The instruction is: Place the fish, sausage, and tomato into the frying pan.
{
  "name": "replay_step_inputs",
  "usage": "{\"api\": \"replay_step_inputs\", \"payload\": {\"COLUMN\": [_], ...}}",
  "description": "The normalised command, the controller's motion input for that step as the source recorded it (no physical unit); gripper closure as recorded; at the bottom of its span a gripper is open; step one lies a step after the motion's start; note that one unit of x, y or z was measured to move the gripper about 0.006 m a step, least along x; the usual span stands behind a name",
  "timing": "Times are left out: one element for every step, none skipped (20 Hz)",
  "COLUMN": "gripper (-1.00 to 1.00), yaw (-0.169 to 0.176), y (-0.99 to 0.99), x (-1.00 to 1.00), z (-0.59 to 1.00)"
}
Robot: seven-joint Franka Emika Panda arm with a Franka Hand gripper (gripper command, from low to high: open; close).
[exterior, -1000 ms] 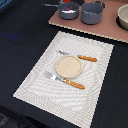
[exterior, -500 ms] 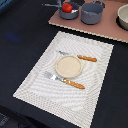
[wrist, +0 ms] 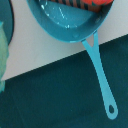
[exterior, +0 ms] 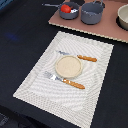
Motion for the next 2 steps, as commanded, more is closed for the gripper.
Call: {"api": "replay_step_inputs", "payload": {"gripper": [-1.0, -1.0], "yaw": [0.0, 0.0], "y": [0.0, 0.0], "x": [0.0, 0.0], "z": [0.0, 0.0]}}
